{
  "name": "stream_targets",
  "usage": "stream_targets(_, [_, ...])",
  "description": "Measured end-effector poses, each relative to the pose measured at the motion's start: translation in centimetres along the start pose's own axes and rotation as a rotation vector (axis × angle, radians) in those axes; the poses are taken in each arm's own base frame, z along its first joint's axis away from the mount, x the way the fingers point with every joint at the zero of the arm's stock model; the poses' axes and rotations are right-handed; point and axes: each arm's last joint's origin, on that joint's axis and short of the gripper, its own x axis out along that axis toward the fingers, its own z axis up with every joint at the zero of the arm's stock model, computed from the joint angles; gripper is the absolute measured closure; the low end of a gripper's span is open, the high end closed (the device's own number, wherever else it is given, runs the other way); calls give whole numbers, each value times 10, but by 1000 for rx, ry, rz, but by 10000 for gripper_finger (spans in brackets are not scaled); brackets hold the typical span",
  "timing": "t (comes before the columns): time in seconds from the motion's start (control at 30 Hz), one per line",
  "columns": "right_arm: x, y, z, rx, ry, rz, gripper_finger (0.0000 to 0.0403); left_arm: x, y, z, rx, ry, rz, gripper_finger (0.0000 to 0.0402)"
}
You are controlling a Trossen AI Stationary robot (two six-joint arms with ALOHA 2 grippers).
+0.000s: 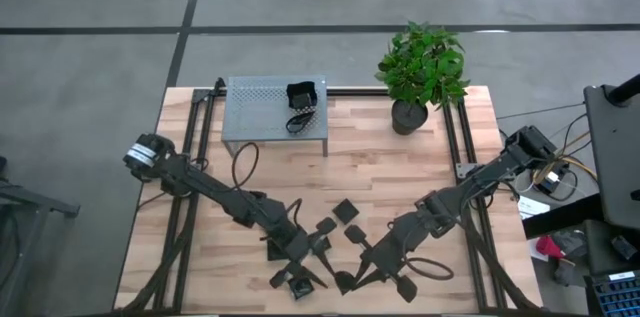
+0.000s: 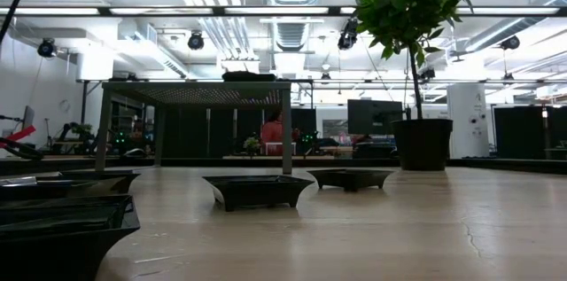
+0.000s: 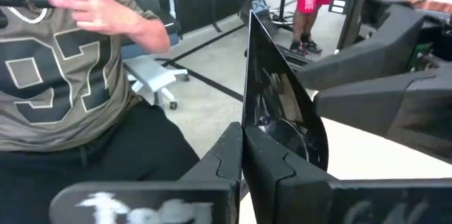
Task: Pick & Place Mini shaped plates
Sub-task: Stack the drop-shaped plate on top of the stacked drop-shaped plates on the shelf
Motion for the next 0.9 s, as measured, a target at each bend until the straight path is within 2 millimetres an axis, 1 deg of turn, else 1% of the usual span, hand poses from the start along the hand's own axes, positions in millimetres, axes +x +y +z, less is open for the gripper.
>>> stream_targets(0.27, [0, 0, -1, 0, 1, -2, 394, 1, 4, -2, -25, 10, 7, 288])
stream_targets(0.37, [0, 0, -1, -4, -2, -4, 394, 1, 4, -2, -32, 13, 7, 310])
stream_targets(0.63, [0, -4, -2, -7, -15, -12, 394, 0, 5, -4, -32, 17, 23, 389])
stream_targets(0.7, [0, -5, -3, -4, -16, -16, 394, 0, 4, -4, -33, 16, 13, 397])
stream_targets(0.9, [0, -5, -3, 10, -20, -16, 394, 0, 5, -6, -36, 26, 9, 400])
